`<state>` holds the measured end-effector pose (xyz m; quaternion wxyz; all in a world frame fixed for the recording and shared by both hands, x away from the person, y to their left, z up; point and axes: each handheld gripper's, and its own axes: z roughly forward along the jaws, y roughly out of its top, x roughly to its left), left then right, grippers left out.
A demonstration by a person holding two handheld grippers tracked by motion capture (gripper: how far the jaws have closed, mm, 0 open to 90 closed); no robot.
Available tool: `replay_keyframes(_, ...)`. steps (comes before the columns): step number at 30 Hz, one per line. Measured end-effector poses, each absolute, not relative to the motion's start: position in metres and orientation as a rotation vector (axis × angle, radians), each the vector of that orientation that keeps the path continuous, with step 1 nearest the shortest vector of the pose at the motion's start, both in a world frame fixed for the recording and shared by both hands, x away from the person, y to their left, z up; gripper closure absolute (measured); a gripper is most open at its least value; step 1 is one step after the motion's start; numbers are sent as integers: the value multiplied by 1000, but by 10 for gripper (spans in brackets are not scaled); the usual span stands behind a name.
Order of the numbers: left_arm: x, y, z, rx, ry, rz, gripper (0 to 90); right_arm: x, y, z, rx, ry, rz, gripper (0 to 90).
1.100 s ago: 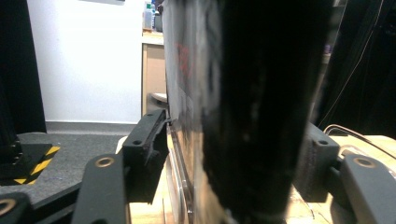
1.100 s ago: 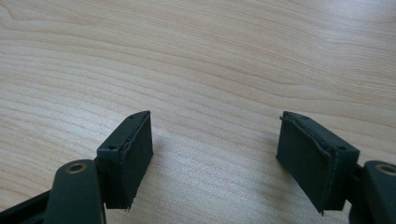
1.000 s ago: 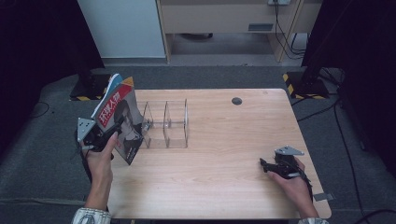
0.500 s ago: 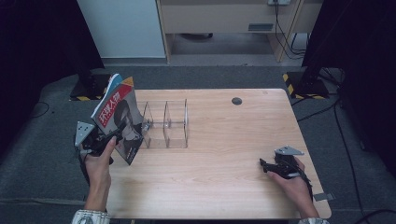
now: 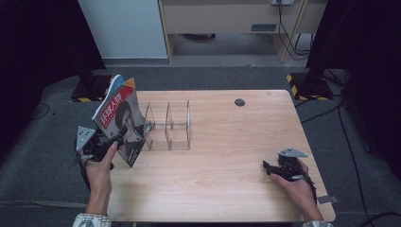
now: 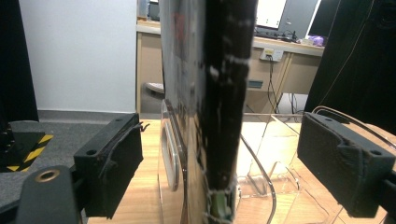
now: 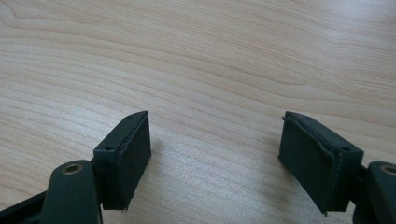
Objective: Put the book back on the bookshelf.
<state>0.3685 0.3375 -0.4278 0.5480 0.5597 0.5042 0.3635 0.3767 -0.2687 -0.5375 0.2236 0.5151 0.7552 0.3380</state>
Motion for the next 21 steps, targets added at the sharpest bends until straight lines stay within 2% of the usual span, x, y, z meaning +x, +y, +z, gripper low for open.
replay_keyframes(21,360,330,-440,1427,1209,869,78,377,-268,-538,1418,2086,934,241)
